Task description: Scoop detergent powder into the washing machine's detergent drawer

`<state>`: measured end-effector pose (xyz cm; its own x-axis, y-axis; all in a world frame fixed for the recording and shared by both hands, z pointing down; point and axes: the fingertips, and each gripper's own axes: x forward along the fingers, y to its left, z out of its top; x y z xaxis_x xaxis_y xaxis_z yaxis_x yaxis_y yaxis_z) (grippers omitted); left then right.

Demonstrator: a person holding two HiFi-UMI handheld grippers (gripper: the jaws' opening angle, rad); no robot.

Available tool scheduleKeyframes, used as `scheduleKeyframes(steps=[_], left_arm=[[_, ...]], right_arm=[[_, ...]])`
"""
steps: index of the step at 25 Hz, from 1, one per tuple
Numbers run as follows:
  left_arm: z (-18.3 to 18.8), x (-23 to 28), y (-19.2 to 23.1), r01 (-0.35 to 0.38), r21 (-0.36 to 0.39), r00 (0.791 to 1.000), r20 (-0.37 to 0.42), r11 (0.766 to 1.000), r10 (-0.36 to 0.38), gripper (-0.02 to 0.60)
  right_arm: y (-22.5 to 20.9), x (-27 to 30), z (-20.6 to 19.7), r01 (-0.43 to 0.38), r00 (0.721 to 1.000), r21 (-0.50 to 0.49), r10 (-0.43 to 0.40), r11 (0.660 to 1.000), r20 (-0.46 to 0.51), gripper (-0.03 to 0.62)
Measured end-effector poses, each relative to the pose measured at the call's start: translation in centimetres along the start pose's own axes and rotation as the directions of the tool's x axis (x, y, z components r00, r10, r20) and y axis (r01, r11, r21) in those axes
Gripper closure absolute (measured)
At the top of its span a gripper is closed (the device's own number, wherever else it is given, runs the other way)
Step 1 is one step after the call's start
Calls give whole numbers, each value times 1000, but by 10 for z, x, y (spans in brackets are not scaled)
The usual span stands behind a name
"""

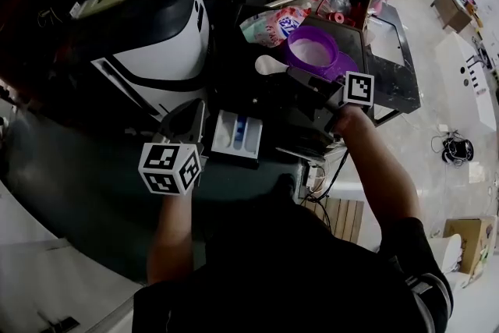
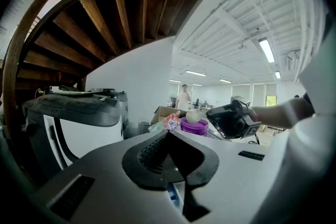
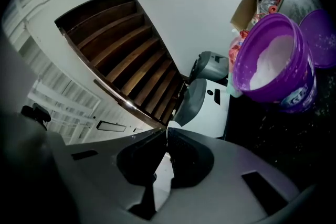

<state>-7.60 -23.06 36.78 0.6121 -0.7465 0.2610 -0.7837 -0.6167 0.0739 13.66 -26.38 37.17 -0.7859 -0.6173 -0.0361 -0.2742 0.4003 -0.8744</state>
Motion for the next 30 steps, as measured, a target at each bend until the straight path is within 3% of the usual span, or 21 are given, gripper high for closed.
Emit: scheduleKeyframes(steps=[14,30], left_arm=[[-34,-67,23,5,-29,1000,-6,1000,-5,574],[-81,-70,48,-55,-99,997,-63,994,49,574]], right_arm=[[15,32,-97,18,998,31,-16,999,-57,575],[-32,67,-157,84,983,-20,-86,996,-165,574]])
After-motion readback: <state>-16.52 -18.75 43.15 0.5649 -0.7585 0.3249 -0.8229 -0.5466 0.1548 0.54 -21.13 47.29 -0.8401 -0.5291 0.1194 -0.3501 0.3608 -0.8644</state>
